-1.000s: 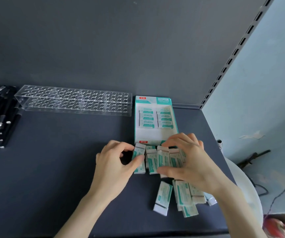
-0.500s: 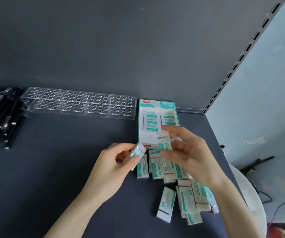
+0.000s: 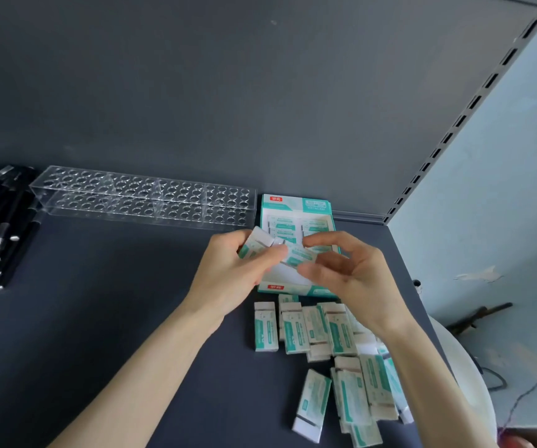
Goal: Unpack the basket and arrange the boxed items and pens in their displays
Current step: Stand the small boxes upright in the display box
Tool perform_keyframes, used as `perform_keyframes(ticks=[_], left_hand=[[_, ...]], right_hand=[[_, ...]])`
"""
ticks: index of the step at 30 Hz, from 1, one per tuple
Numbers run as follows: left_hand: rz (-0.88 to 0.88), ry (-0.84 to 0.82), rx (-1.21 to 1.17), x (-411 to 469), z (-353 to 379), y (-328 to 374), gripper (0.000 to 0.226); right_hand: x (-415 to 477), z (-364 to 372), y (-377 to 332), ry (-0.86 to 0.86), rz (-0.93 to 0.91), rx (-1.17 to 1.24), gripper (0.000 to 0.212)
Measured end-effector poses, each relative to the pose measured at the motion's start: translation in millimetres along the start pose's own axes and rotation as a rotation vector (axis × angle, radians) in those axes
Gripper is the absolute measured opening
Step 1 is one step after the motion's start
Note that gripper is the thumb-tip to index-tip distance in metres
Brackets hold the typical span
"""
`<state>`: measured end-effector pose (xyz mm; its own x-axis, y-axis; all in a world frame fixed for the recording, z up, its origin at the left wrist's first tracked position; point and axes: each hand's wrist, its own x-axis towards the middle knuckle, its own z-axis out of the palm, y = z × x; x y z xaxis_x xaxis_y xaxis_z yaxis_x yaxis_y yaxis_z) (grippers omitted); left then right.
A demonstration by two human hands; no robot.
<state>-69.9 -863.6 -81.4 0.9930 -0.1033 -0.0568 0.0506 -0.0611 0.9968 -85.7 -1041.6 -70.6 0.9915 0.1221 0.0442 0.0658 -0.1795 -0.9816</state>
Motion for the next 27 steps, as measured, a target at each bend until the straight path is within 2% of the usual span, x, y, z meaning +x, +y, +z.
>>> perform_keyframes(ticks=[4,8,12,18,27], left_hand=[[0.027,0.095,0.114,1.1,-0.9,-9.5,0.016],[-0.060,0.169,0.128,3.5,-9.6,-21.2,0.022],[-0.121,0.152,0.065,6.1,-9.6,-23.3,0.018],[-0.103,0.116,0.091,4.8,-7.6,-25.5,0.017],[-0.028,0.163,-0.135,2.4,-7.4,-22.1,0.018]], right_hand=[[11.1,-4.7,4.8,0.067,0.013,-0.142,0.031],[27.3,-9.7,9.3,0.063,0.049,-0.467,0.027],[34.9,-2.2,15.4,0.026,0.094,-0.491,0.022],[35.7,5.5,18.5,0.039,0.037,-0.576,0.020],[34.4,10.2,20.0,0.002,-0.026,-0.757,0.024]])
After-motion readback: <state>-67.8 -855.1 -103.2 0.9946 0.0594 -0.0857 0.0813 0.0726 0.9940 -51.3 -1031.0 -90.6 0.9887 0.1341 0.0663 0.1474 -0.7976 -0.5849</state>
